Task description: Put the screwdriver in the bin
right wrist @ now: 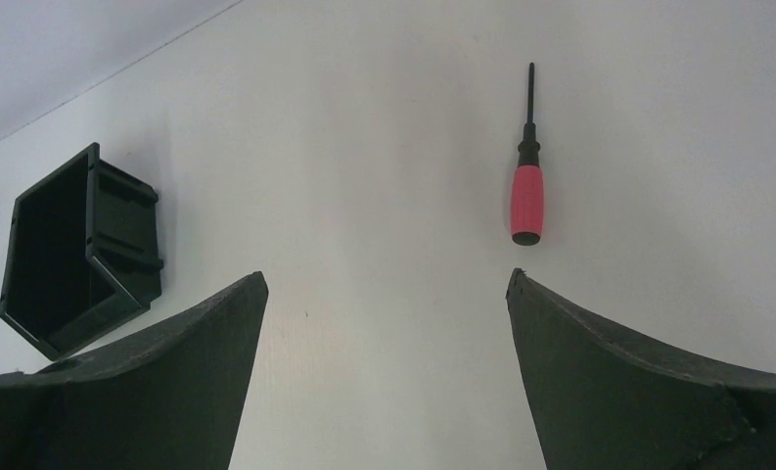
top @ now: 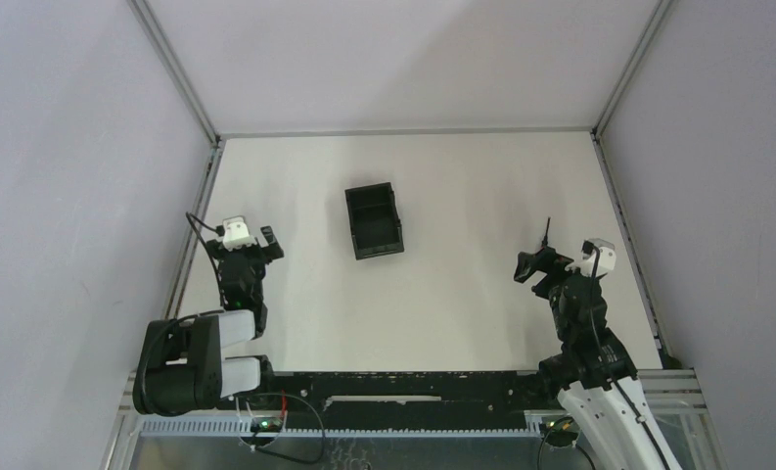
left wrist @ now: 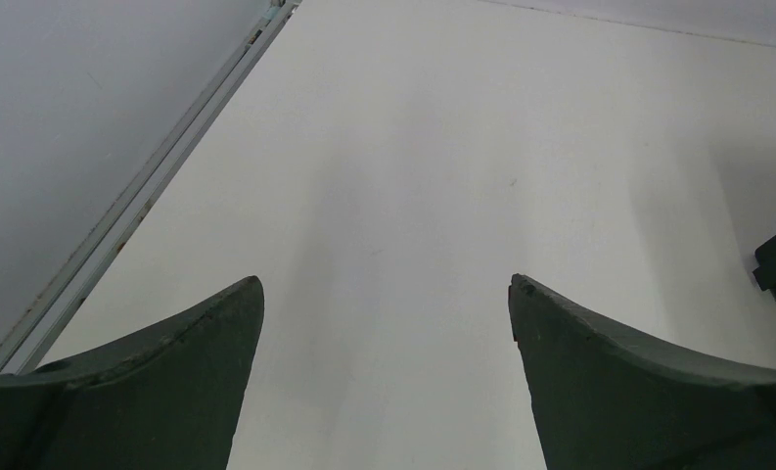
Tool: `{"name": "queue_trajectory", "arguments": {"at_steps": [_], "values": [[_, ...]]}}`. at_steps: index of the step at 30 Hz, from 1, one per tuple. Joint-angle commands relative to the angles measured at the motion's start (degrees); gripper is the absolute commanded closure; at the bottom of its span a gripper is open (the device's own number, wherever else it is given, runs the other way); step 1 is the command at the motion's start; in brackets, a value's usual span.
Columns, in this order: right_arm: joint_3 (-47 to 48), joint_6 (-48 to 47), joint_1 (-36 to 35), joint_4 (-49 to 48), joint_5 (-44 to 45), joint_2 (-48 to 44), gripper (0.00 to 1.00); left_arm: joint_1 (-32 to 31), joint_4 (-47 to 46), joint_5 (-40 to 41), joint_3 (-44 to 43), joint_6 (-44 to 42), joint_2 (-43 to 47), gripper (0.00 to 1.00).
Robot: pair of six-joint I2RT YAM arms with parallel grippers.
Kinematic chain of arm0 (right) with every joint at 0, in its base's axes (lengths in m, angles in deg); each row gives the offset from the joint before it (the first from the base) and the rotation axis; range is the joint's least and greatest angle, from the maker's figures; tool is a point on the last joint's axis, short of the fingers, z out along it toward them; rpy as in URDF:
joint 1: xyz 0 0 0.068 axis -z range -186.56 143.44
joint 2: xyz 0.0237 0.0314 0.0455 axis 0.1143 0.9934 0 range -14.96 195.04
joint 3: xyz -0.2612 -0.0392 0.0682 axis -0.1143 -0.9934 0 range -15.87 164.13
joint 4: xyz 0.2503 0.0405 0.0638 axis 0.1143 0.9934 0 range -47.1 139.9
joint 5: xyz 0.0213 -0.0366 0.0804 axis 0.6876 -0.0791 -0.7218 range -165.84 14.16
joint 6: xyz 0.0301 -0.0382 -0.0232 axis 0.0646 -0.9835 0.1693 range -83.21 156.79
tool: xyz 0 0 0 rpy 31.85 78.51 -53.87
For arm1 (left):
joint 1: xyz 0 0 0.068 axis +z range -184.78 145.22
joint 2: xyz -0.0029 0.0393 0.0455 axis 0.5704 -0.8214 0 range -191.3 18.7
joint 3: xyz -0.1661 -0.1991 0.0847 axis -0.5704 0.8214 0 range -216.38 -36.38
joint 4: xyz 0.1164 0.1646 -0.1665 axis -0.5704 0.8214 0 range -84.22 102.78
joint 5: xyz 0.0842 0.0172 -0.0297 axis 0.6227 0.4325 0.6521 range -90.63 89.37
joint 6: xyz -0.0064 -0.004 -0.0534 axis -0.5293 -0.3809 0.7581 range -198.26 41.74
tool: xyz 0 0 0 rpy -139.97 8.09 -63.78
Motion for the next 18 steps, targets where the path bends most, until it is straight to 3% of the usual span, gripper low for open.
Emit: {"name": "queue_trajectory", "arguments": {"at_steps": [1, 6, 9, 13, 16, 18], "values": [[2.9, -1.1, 0.1, -5.9, -2.1, 2.2, 0.01, -0.3, -2.0, 0.2, -2.7, -1.0, 0.0, 0.0], [10.3, -8.5, 0.1, -12.7, -8.6, 9.7, 0.0, -0.3, -2.0, 0.1, -2.6, -1.0, 0.0, 0.0], [22.0, -13.7, 0.4, -10.1, -6.9, 22.3, 0.01, -0.3, -2.0, 0.1, -2.6, -1.0, 0.0, 0.0], [47.9, -16.4, 5.5, 11.1, -3.7, 47.7, 0.0, -0.3, -2.0, 0.1, -2.6, -1.0, 0.0, 0.0], [64.3, -15.3, 13.9, 26.1, -13.0, 65.4, 0.0, -0.3, -2.0, 0.1, -2.7, -1.0, 0.0, 0.0], [68.6, -15.2, 18.2, 29.1, -17.4, 74.1, 0.0, -0.3, -2.0, 0.1, -2.6, -1.0, 0.0, 0.0]]}}
